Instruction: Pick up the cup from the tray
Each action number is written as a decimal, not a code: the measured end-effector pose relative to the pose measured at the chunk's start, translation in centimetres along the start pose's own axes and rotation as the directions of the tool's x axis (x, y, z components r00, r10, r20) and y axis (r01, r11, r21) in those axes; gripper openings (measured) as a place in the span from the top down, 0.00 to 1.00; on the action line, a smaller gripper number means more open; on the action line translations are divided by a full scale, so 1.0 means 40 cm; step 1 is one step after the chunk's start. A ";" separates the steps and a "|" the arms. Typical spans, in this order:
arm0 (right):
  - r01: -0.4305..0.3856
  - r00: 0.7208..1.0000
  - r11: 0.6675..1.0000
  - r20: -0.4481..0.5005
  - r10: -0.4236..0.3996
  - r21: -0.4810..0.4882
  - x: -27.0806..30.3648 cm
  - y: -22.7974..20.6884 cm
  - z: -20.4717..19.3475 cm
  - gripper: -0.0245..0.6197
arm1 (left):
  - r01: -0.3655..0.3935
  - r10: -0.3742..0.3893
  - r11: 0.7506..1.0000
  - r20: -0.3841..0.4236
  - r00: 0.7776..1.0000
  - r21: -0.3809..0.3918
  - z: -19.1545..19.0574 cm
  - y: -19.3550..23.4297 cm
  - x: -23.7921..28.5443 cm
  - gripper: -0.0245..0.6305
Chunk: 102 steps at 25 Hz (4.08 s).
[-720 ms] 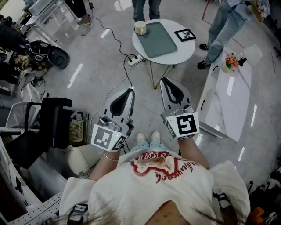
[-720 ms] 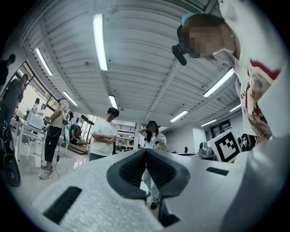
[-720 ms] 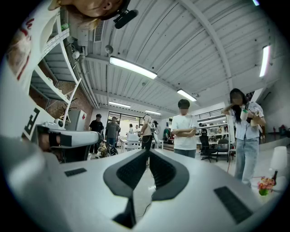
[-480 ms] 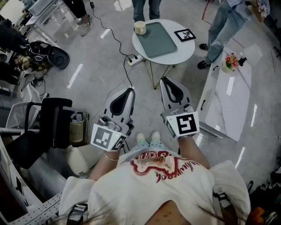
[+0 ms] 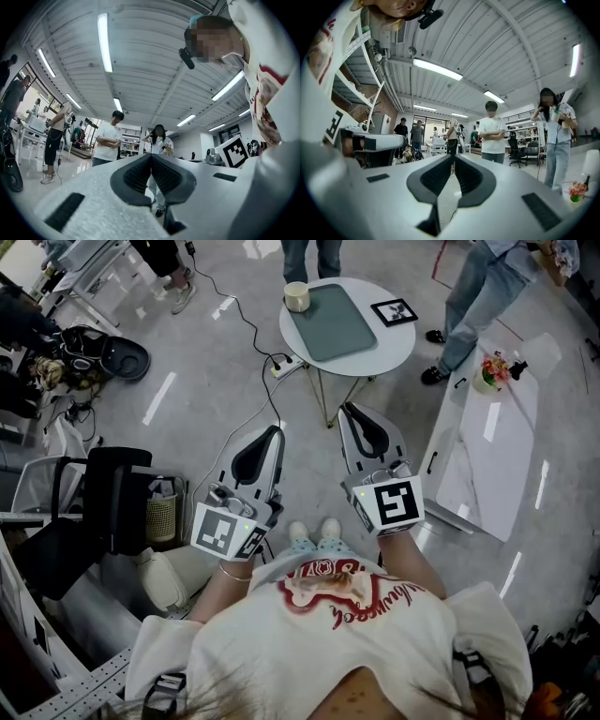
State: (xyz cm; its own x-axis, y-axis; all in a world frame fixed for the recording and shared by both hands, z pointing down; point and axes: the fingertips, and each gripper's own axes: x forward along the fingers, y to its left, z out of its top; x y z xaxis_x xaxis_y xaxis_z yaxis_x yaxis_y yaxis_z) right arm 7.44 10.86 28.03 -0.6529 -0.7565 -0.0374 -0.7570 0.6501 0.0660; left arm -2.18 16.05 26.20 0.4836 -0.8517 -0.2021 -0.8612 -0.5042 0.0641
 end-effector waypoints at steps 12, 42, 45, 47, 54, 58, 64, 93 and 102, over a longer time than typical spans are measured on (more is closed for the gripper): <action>-0.001 1.000 0.997 -0.014 0.002 0.079 0.078 -0.095 -0.069 0.90 | -0.059 0.059 0.998 -0.013 0.998 0.020 -0.044 0.049 0.052 0.94; 0.120 0.921 0.993 -0.376 -0.102 0.024 1.066 -0.401 -0.543 0.89 | 0.031 -0.039 0.996 -0.091 0.995 -0.085 -0.237 0.797 0.681 0.94; 0.142 0.895 0.990 -0.428 -0.126 0.004 1.095 -0.404 -0.632 0.89 | -0.009 -0.003 0.996 -0.139 0.990 -0.086 -0.278 0.820 0.655 0.94; 0.155 0.880 0.988 -0.453 -0.144 -0.013 1.110 -0.412 -0.672 0.88 | -0.031 0.018 0.996 -0.156 0.988 -0.081 -0.300 0.831 0.642 0.94; 0.209 0.849 0.976 -0.483 -0.212 -0.062 1.154 -0.440 -0.730 0.87 | -0.066 0.045 0.991 -0.169 0.984 -0.120 -0.328 0.849 0.659 0.94; 0.238 0.870 0.969 -0.429 -0.244 -0.067 1.162 -0.462 -0.734 0.87 | -0.059 0.037 0.992 -0.185 0.982 -0.113 -0.337 0.859 0.652 0.94; 0.264 0.886 0.964 -0.397 -0.240 0.007 1.174 -0.479 -0.717 0.87 | -0.055 0.036 0.995 -0.215 0.976 -0.086 -0.367 0.889 0.628 0.94; 0.456 0.794 0.890 -0.446 -0.414 -0.013 0.981 -0.491 -0.727 0.87 | 0.071 -0.088 0.992 -0.174 0.981 -0.101 -0.328 0.828 0.629 0.94; 0.411 0.812 0.911 -0.462 -0.356 0.020 0.999 -0.509 -0.742 0.87 | 0.048 -0.070 0.990 -0.164 0.984 -0.131 -0.314 0.849 0.626 0.94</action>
State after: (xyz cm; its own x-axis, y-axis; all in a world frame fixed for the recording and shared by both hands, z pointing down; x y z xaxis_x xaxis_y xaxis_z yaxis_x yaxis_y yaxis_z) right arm -2.50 -34.73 54.77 -0.2488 -0.8790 0.4067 -0.9588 0.2831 0.0253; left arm -17.35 -24.18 35.61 0.5614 -0.8264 -0.0428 -0.8091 -0.5590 0.1814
